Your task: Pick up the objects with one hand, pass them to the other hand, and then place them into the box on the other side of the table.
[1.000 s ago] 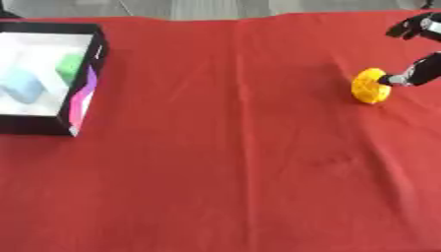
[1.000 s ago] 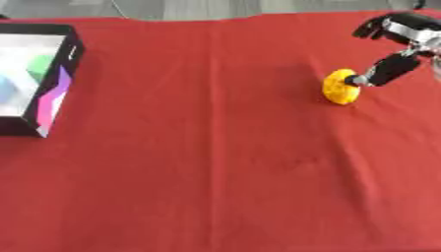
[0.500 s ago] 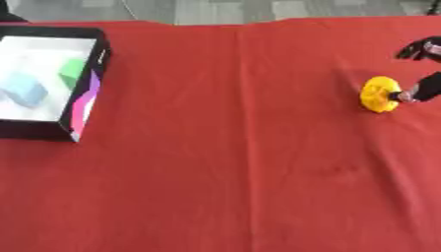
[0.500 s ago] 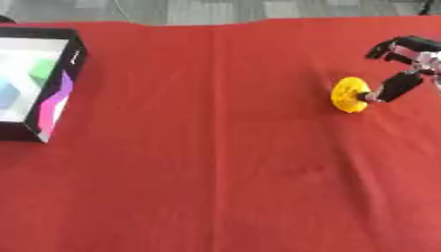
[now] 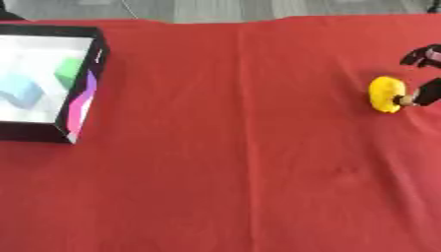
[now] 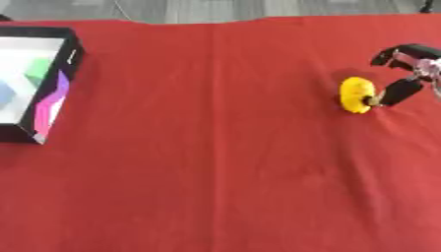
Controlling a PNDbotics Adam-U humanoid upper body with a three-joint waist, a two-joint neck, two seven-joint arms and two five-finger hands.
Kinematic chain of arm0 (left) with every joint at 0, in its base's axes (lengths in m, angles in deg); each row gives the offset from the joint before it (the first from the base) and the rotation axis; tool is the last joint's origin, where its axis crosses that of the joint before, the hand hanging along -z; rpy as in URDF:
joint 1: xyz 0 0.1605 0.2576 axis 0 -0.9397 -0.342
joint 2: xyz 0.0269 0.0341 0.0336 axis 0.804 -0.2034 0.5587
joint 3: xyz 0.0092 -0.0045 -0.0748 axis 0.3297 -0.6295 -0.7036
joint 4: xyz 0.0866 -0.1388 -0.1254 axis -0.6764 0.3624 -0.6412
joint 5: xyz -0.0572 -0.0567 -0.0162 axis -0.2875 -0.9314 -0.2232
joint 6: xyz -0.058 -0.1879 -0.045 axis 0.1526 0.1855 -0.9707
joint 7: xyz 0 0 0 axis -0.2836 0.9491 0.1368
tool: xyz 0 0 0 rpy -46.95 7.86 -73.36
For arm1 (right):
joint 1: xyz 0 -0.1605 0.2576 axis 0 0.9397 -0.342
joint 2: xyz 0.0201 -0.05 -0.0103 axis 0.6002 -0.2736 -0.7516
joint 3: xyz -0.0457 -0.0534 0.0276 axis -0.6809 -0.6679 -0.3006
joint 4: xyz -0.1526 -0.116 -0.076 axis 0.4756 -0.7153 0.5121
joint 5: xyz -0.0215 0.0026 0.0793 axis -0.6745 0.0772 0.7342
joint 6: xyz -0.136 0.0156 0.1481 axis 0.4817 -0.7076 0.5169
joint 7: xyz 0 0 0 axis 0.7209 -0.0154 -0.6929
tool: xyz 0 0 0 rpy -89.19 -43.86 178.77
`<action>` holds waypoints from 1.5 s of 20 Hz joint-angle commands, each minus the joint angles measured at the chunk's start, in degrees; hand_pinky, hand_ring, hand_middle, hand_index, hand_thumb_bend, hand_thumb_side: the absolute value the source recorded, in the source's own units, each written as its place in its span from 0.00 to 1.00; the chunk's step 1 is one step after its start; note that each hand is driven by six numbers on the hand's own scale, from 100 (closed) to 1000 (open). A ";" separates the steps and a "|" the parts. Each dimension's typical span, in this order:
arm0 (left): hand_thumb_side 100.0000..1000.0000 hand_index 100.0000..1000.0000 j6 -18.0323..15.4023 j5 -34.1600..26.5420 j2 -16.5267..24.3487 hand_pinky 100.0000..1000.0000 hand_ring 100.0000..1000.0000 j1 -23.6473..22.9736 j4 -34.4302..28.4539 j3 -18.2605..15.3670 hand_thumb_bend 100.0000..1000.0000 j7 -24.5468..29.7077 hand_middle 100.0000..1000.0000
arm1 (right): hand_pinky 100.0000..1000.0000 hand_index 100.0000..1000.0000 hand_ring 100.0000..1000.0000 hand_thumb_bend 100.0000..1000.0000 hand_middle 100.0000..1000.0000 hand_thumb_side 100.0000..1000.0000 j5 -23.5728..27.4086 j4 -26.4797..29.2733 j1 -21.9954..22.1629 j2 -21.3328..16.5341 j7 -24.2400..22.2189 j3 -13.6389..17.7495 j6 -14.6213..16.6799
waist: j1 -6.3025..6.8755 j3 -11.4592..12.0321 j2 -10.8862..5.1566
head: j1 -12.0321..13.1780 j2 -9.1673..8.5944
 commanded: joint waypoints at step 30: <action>0.84 0.77 0.18 0.16 0.43 0.82 0.65 -0.64 -0.23 -1.09 0.00 -1.83 0.69 | 0.86 0.41 0.65 0.12 0.34 0.00 9.67 10.70 1.97 -2.49 5.16 -0.76 0.81 | -0.10 -0.67 -0.46 | 0.59 1.29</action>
